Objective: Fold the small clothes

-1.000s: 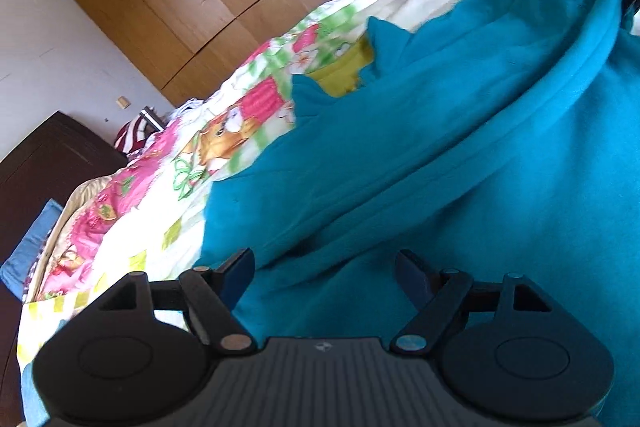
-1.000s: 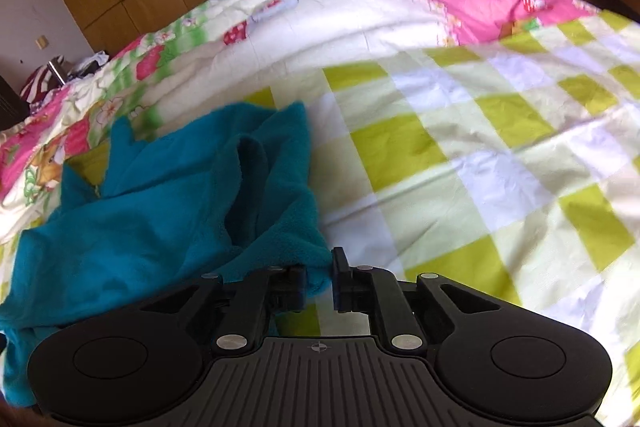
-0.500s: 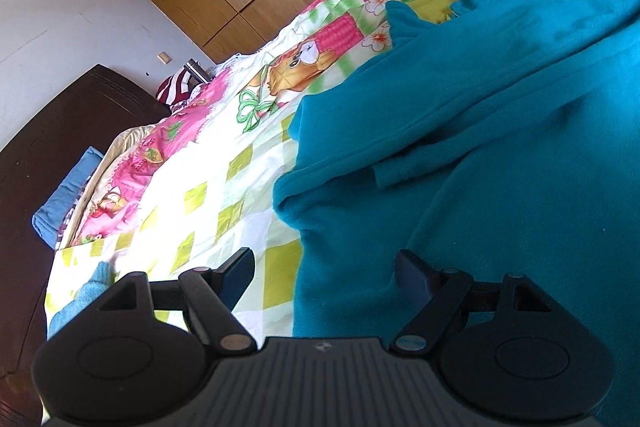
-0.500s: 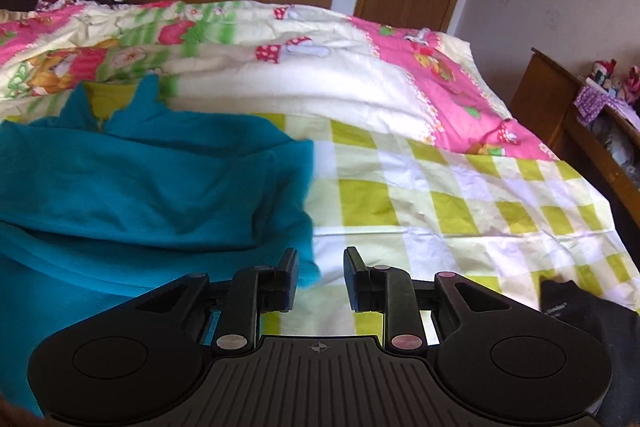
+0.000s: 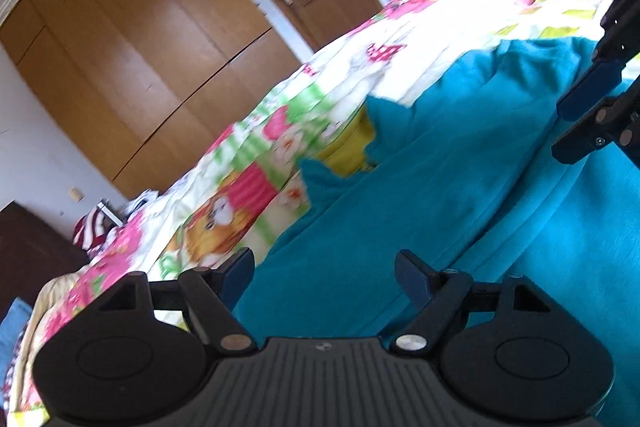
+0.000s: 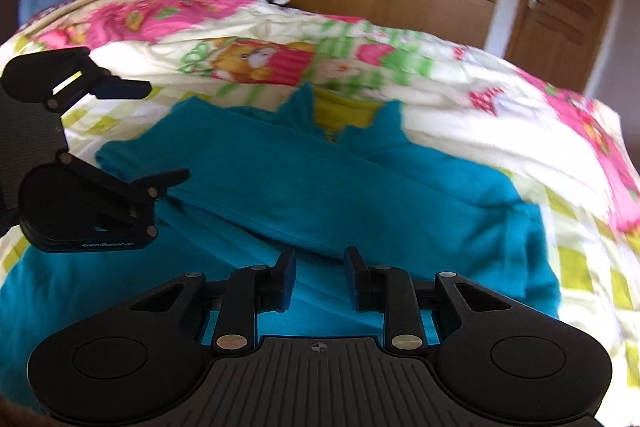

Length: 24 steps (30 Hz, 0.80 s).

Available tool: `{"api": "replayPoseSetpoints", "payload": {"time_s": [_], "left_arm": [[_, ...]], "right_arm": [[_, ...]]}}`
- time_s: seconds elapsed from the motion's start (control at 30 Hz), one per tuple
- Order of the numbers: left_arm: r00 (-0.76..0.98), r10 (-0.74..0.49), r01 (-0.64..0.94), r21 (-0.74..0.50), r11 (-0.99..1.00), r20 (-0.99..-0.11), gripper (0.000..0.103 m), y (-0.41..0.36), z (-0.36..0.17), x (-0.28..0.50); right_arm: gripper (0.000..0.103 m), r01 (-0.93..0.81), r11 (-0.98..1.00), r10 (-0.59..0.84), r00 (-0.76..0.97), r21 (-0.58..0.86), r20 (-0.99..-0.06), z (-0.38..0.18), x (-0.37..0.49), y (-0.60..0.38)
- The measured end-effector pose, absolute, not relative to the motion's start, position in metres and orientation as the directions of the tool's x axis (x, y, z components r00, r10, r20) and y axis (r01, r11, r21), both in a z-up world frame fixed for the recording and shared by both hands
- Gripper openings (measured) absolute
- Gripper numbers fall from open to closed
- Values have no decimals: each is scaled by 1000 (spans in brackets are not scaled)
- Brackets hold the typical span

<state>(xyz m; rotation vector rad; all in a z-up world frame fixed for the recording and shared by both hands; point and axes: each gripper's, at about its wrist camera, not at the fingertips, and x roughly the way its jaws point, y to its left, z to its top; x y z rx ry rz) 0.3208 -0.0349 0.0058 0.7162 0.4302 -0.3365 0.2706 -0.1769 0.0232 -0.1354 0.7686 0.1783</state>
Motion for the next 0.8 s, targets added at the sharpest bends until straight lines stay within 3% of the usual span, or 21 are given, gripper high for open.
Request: {"api": "replayPoseSetpoints", "payload": {"time_s": [0.2,0.4,0.5,0.6,0.67,0.73,0.8], "left_arm": [[802,-311,578,530,620,-510,88,-137,-13,333],[748,-372,660,566,493,-549,73,-210,-32,323],[736,-405,676,548,493,-543,73,-227,-24,315],[744,-355,667,598,445,-566,73,-252,-40,321],[746,-326,663,601,447,-580,60,-261,-47,332],[735,-316,667,556,495,-600,26,-262,-43,341],[723,-328,658,463,594,-608,25,-251,-29,353]], "right_arm": [[26,22,997,-69,685,-75,-725,15,261,-249],[26,52,997,-78,689,-58,-720,10,249,-290],[26,55,997,-83,700,-62,-710,8,241,-300],[26,72,996,-83,696,-45,-713,6,235,-308],[26,80,996,-85,693,-41,-716,7,232,-312],[26,80,996,-80,699,-34,-711,10,228,-314],[26,78,996,-81,708,-37,-701,13,225,-315]]}}
